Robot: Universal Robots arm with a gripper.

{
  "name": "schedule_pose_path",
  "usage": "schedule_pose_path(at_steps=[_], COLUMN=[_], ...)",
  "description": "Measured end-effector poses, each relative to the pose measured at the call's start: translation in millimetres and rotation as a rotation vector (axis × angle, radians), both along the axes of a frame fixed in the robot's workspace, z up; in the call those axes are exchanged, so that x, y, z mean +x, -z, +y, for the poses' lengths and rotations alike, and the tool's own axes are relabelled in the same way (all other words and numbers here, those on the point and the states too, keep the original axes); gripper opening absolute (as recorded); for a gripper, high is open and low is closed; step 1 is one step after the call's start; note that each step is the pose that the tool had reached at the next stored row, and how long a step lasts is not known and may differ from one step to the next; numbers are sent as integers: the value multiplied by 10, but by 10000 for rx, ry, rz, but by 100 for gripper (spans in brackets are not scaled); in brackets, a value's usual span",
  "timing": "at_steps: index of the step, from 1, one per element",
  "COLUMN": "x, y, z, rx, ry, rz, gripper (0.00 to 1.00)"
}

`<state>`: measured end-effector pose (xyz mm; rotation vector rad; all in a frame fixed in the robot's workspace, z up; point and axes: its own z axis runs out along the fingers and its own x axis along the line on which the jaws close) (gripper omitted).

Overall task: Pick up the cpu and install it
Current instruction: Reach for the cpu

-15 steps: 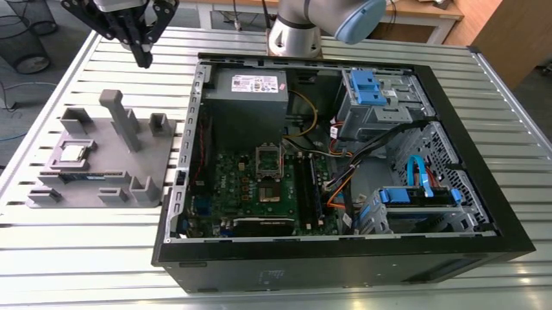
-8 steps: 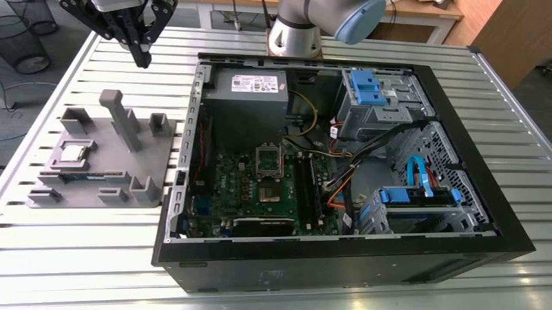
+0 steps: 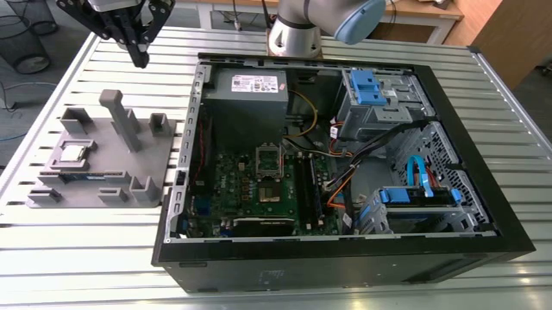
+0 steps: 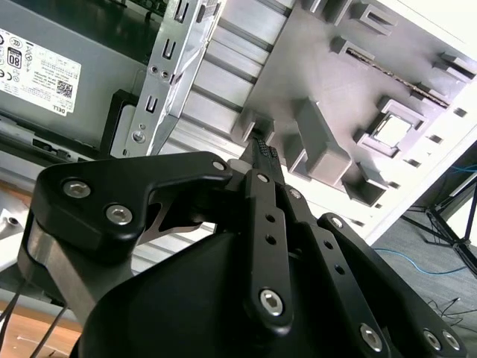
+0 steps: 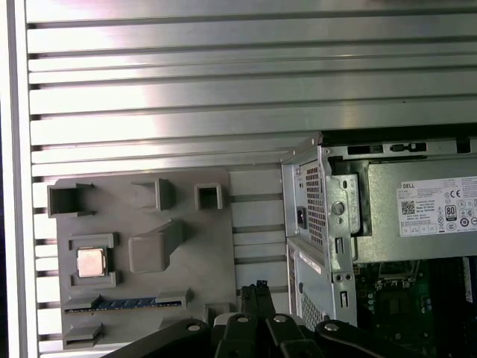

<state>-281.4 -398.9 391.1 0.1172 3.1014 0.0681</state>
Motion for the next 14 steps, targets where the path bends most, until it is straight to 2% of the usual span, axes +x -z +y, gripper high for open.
schedule_pose_path(at_steps=[9,14], x=[-31,-77], y=[0,2], z=[0,0], rx=[0,0], ry=[0,0], rz=[0,-3], gripper=[11,11])
